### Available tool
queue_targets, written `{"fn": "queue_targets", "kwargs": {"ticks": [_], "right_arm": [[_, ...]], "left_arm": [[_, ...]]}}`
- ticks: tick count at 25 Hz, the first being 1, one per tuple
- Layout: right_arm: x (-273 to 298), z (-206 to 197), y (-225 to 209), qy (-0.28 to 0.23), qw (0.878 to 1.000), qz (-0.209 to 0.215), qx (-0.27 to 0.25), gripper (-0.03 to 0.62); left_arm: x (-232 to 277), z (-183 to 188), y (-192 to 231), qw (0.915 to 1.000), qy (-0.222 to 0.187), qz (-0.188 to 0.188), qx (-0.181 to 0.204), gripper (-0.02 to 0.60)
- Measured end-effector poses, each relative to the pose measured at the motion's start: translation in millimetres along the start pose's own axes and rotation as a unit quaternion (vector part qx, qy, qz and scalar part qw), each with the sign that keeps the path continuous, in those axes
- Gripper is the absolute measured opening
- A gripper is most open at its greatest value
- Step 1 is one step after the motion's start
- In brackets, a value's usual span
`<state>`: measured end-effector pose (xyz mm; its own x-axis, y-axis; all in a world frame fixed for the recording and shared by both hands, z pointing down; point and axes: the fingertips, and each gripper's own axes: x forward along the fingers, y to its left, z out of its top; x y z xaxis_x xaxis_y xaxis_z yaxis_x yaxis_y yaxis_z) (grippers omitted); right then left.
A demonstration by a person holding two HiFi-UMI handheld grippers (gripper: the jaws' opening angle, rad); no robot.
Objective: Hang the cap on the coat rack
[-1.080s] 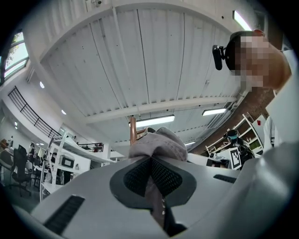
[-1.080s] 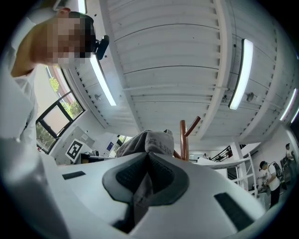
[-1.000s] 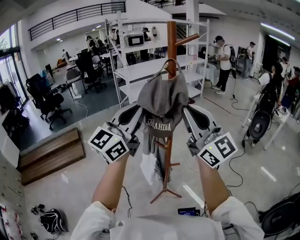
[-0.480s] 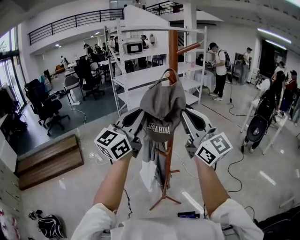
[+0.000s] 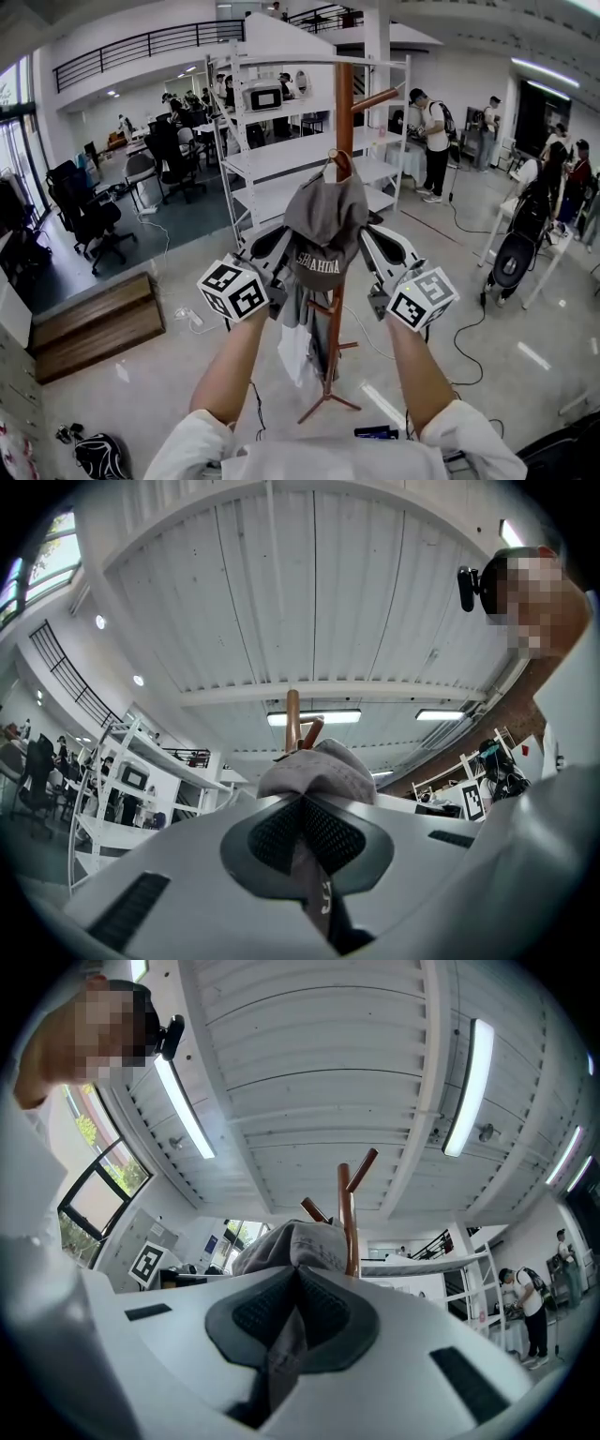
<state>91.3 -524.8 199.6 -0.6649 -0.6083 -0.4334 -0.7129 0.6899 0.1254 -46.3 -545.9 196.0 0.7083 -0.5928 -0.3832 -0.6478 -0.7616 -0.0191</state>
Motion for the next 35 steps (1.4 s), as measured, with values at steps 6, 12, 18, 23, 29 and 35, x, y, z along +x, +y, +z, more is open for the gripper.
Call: {"fn": "queue_targets", "kwargs": {"ticks": [6,12,18,23,29,35], "right_arm": [[-0.4,-10.0,-6.9,0.010,1.000,-0.004,0.007,0.026],[2.4,-22.4,-10.5,0.021,1.000,-0.010,0.016,0.026],[-0.5,-37.2,-19.5,0.030,0.999,-0.023,0.018,0.026],[-5.1,-47.3,-24.6,0.034,0.998,-0.041,0.013,0.026],[-2.4,-48.1,-36.2,0.042,0.998,-0.055,-0.010,0.028],[-0.1,-50.6,-43.3,0.058,0.996,-0.064,-0.028,0.028]], "left_arm": [[1.6,-11.6,2.1,0.9999,0.004,0.005,-0.011,0.017],[1.5,-24.0,10.3,0.9996,0.009,0.013,-0.025,0.017],[3.6,-36.3,9.4,0.9993,0.014,0.011,-0.033,0.017],[3.7,-48.1,7.3,0.9989,0.019,0.008,-0.042,0.017],[14.5,-59.2,14.3,0.9987,0.030,0.031,-0.028,0.017],[18.8,-59.1,15.1,0.9984,0.038,0.043,-0.006,0.017]]}}
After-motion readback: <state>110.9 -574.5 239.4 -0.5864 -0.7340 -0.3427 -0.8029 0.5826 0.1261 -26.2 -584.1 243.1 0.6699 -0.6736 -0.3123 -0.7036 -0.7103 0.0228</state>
